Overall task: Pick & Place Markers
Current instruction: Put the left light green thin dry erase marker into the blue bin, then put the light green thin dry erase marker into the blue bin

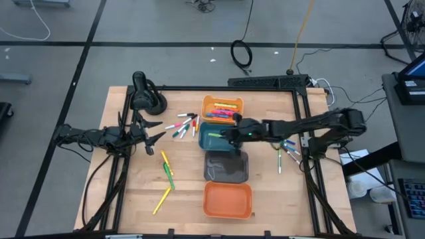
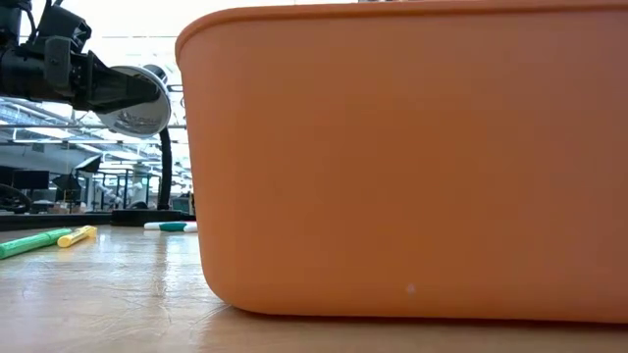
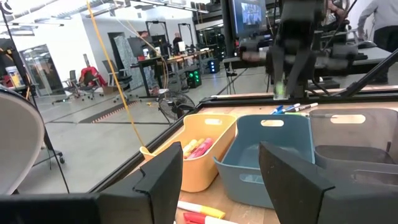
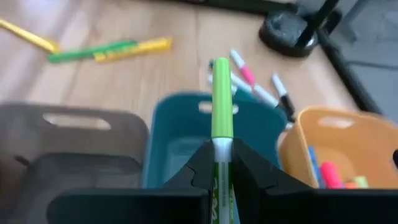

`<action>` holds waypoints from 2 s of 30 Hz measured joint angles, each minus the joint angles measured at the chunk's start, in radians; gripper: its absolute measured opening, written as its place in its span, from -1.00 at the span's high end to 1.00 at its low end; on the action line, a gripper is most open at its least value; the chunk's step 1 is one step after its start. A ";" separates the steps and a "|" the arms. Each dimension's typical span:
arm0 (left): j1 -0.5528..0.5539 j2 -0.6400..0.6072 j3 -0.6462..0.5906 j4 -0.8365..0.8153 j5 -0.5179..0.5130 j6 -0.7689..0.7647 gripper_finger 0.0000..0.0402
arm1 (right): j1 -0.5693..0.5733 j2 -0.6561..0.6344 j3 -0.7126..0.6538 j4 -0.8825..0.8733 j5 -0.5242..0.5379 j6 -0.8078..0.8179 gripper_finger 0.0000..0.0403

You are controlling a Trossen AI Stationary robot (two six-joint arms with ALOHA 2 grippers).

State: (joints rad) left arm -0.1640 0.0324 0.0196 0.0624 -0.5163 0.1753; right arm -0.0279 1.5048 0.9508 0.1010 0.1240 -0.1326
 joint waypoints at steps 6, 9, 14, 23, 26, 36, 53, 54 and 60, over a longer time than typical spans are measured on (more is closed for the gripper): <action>0.000 0.000 0.000 0.000 0.000 0.000 -0.07 | -0.034 0.113 0.001 0.045 0.005 0.040 0.89; 0.000 0.000 0.000 0.000 0.000 0.000 -0.06 | -0.042 0.134 0.000 0.048 0.005 0.064 0.88; 0.000 0.000 0.000 0.000 0.000 0.000 -0.07 | -0.045 0.148 0.000 0.049 0.005 0.068 0.81; 0.000 0.000 0.000 0.000 0.000 0.000 -0.06 | -0.043 0.147 0.000 0.051 0.005 0.128 0.64; 0.000 0.000 0.000 0.000 0.000 0.000 -0.07 | -0.043 0.147 0.000 0.047 0.005 0.133 0.63; 0.000 0.000 0.000 0.000 0.000 0.000 -0.07 | 0.094 -0.031 -0.001 -0.363 0.321 0.179 0.57; 0.000 0.000 0.000 0.000 0.000 0.000 -0.07 | 0.528 -0.172 -0.011 -1.311 0.265 1.569 0.50; 0.000 0.000 0.000 0.000 0.000 0.000 -0.07 | 0.539 -0.170 -0.016 -1.302 0.271 1.578 0.50; 0.000 0.000 0.000 0.000 0.000 0.000 -0.07 | 0.551 -0.171 -0.091 -1.266 0.261 1.653 0.50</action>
State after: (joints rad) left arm -0.1641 0.0326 0.0196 0.0624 -0.5162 0.1750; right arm 0.5236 1.3342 0.8601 -1.1647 0.3851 1.5203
